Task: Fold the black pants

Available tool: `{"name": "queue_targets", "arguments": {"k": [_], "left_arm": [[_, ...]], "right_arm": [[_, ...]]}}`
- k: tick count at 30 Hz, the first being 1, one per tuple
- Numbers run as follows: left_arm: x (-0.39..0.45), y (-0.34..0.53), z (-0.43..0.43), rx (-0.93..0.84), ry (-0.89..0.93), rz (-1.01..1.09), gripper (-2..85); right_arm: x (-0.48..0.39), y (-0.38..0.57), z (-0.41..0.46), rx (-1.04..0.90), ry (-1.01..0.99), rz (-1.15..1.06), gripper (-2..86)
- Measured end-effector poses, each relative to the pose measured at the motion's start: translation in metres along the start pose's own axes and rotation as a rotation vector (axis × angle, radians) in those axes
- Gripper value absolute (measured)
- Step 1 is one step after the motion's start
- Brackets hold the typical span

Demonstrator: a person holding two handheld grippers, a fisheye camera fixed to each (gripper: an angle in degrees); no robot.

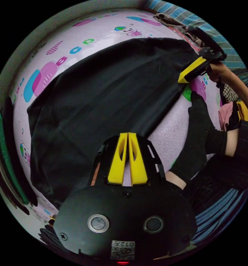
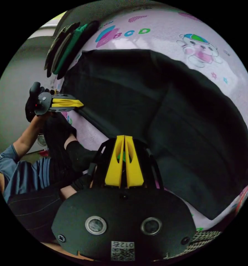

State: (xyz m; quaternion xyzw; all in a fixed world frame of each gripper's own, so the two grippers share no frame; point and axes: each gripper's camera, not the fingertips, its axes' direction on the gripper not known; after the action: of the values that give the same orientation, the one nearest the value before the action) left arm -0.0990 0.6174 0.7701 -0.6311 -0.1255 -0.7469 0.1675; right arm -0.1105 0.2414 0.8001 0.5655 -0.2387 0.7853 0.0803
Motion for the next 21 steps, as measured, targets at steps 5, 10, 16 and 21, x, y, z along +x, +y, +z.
{"name": "queue_targets", "arguments": {"k": [5,10,16,21], "left_arm": [[0.008,-0.019,-0.037,0.174,-0.039,-0.069,0.3],[0.005,-0.075,-0.054,0.272,0.08,-0.178,0.4],[0.021,-0.125,-0.045,0.191,0.032,-0.224,0.4],[0.033,-0.122,-0.048,0.195,0.017,-0.18,0.6]], "right_arm": [[0.046,0.046,-0.048,0.287,-0.005,0.135,-0.9],[0.076,0.053,-0.053,0.429,-0.086,0.194,-0.8],[0.104,0.052,-0.034,0.355,-0.034,0.247,-0.8],[0.178,0.129,-0.064,0.501,-0.09,0.475,-0.9]]}}
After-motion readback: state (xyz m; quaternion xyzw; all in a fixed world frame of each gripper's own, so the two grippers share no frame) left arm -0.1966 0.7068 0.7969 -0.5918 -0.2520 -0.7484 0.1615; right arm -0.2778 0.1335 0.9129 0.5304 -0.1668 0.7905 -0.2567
